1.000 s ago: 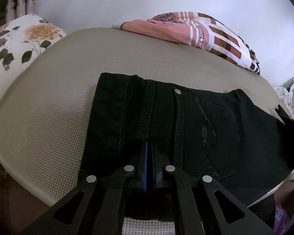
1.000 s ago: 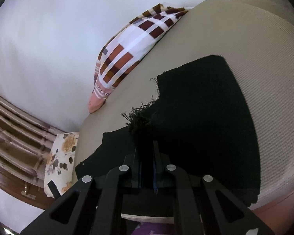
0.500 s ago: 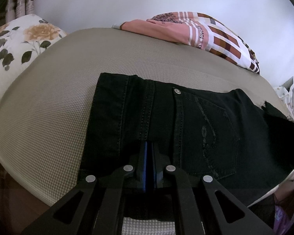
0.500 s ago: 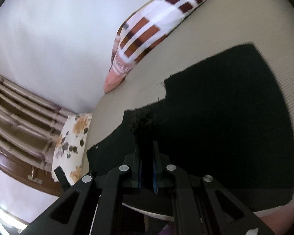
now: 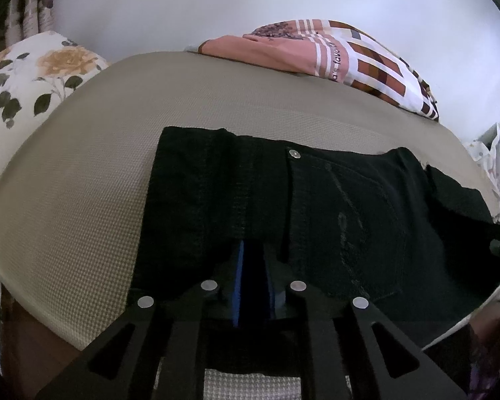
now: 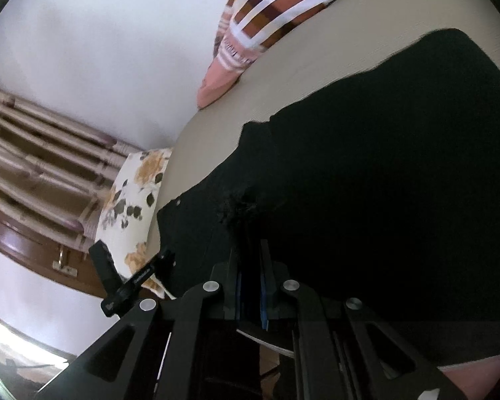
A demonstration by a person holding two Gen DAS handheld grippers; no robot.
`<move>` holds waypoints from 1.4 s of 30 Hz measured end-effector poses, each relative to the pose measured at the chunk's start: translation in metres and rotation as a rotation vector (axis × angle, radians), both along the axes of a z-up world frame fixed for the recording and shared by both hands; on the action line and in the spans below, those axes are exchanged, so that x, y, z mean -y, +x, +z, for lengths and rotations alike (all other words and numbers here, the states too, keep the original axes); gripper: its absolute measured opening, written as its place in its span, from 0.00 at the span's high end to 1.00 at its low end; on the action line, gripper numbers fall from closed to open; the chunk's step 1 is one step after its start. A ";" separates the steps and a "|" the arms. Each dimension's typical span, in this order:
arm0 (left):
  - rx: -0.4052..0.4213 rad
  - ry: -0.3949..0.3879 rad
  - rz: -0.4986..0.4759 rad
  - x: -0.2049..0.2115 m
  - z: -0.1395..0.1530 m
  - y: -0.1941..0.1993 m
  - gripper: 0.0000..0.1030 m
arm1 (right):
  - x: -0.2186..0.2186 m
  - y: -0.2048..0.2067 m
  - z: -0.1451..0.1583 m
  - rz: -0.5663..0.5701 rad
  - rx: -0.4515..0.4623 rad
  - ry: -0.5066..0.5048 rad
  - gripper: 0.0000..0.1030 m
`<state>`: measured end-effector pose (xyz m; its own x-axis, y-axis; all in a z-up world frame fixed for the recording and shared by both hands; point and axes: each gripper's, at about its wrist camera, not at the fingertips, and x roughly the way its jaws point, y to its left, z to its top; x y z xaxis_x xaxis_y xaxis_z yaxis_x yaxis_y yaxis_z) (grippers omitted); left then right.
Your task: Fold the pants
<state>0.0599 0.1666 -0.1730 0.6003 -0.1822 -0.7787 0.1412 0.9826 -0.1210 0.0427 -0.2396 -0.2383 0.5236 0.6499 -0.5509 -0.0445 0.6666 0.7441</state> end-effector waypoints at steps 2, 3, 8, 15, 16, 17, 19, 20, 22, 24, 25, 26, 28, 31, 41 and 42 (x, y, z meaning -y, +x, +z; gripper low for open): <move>0.001 0.004 -0.003 0.001 0.000 0.000 0.85 | -0.003 0.002 0.000 0.013 0.002 -0.016 0.92; 0.001 0.005 -0.005 0.001 0.000 0.000 0.84 | -0.005 0.002 0.000 0.017 0.004 -0.021 0.92; 0.001 -0.002 -0.013 0.002 0.000 0.000 0.80 | -0.014 0.004 -0.002 0.040 0.004 -0.070 0.91; 0.007 0.009 -0.018 0.004 0.000 -0.001 0.79 | -0.027 0.002 -0.006 0.075 0.008 -0.122 0.91; 0.007 0.007 -0.017 0.004 0.000 -0.002 0.79 | -0.029 0.002 -0.006 0.082 0.010 -0.133 0.90; 0.007 0.006 -0.016 0.005 0.000 -0.002 0.79 | -0.030 0.002 -0.006 0.088 0.012 -0.143 0.90; 0.008 0.009 -0.017 0.005 0.000 -0.002 0.79 | -0.034 0.002 -0.006 0.101 0.015 -0.165 0.90; 0.008 0.011 -0.018 0.005 0.000 -0.002 0.79 | -0.035 0.002 -0.006 0.107 0.015 -0.173 0.88; 0.008 0.012 -0.019 0.005 0.000 -0.001 0.79 | -0.037 0.002 -0.008 0.122 0.012 -0.187 0.86; 0.008 0.011 -0.019 0.006 0.000 -0.001 0.79 | -0.039 0.002 -0.009 0.137 0.005 -0.171 0.79; 0.008 0.011 -0.019 0.005 0.000 -0.001 0.79 | -0.040 0.001 -0.009 0.146 0.006 -0.164 0.76; 0.008 0.011 -0.018 0.006 0.000 -0.001 0.79 | -0.042 0.000 -0.009 0.156 0.011 -0.161 0.72; 0.007 0.011 -0.018 0.006 0.000 -0.002 0.79 | -0.044 -0.001 -0.009 0.202 0.012 -0.099 0.66; 0.007 0.011 -0.018 0.006 0.000 -0.002 0.79 | -0.040 -0.001 -0.018 0.295 -0.037 0.111 0.63; 0.009 0.012 -0.016 0.006 0.000 -0.002 0.79 | 0.060 -0.004 -0.018 0.048 -0.037 0.359 0.61; 0.010 0.012 -0.016 0.006 0.000 -0.002 0.79 | 0.063 -0.005 -0.016 0.039 -0.026 0.353 0.61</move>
